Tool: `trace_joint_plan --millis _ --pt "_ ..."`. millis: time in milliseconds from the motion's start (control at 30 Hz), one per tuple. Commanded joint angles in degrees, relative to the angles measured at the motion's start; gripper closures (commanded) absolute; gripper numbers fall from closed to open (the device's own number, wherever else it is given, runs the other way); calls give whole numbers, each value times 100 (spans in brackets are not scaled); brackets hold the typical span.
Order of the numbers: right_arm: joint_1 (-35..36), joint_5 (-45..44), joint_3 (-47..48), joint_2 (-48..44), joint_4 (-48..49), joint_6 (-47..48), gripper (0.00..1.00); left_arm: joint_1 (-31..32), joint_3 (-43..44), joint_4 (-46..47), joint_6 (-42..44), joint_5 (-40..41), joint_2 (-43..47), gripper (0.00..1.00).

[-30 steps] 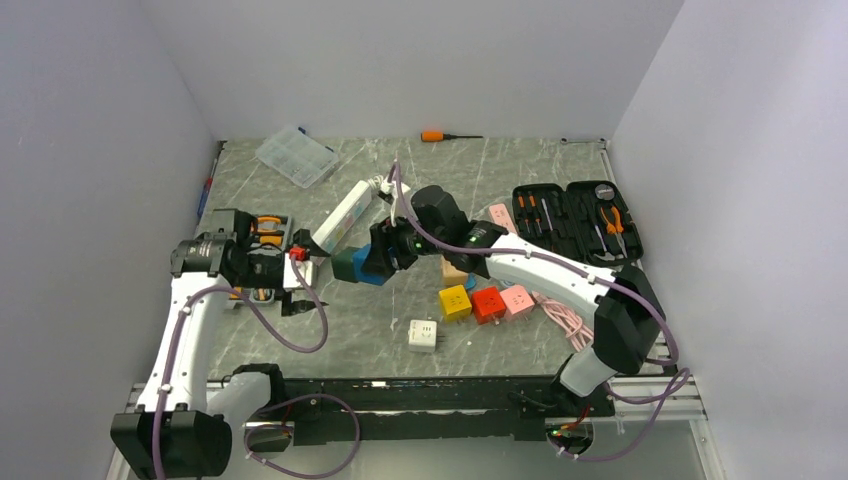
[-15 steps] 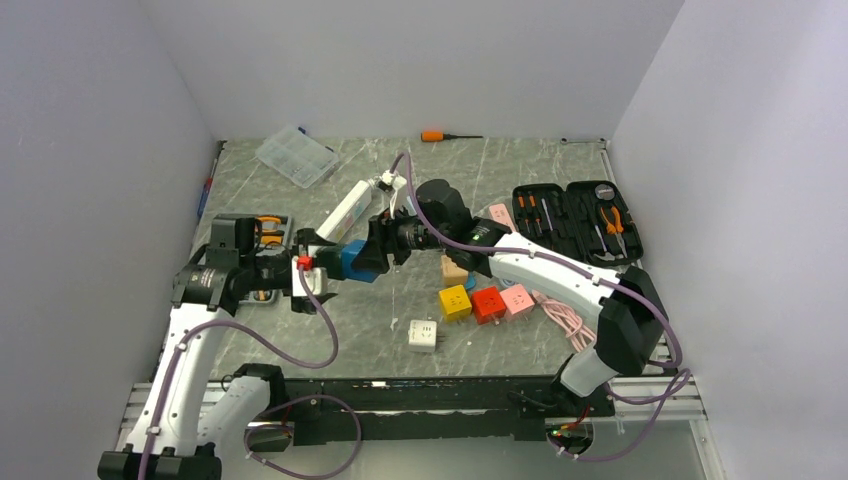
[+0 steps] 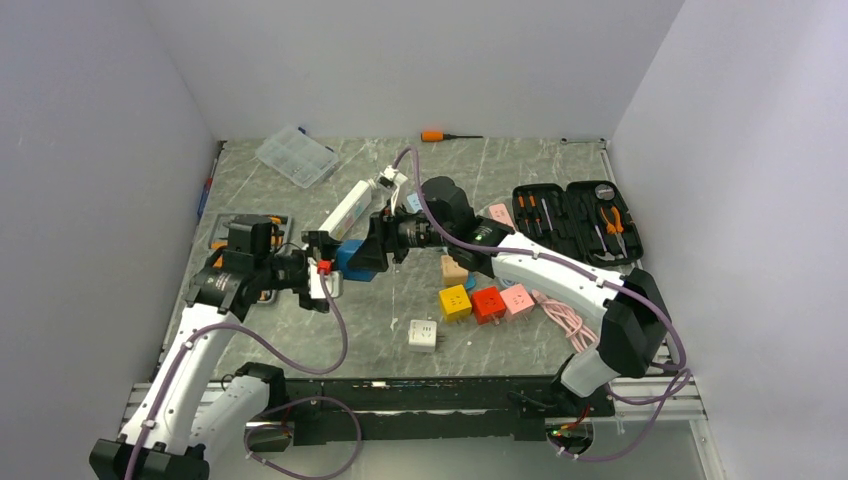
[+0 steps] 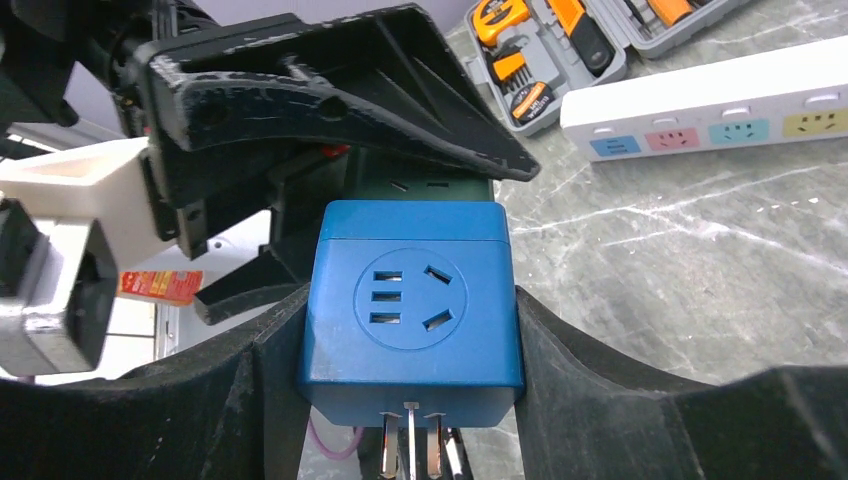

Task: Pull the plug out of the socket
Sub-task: Remove the plug from the socket.

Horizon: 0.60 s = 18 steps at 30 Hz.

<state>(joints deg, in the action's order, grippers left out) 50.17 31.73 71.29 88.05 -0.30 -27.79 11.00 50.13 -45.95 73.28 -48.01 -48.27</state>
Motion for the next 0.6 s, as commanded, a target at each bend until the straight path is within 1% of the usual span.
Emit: trace_joint_plan --millis 0,67,233,300,333,367,400,433,533,567 --pt "-16 242 38 -353 853 -199 100 117 -104 827 -506 364 76 1" --pt "-8 246 11 -326 792 -173 100 153 -56 972 -635 445 57 10" --pt "-6 297 -68 -242 631 -77 100 190 38 961 -678 589 50 49" --pt "-10 299 -71 -181 533 -32 100 200 28 939 -672 622 75 79" --pt "-16 295 -67 -160 489 -13 100 200 16 931 -683 616 99 92" --pt "-22 303 -59 -128 467 -3 97 200 14 907 -677 583 113 98" --pt "-17 322 -42 -98 449 -2 88 208 14 882 -659 558 130 100" --pt "-16 357 -18 -69 442 6 78 208 13 873 -653 544 145 100" --pt "-15 455 76 55 338 61 44 217 67 819 -556 537 135 100" --pt "-16 450 106 95 284 71 39 218 87 784 -497 542 130 100"
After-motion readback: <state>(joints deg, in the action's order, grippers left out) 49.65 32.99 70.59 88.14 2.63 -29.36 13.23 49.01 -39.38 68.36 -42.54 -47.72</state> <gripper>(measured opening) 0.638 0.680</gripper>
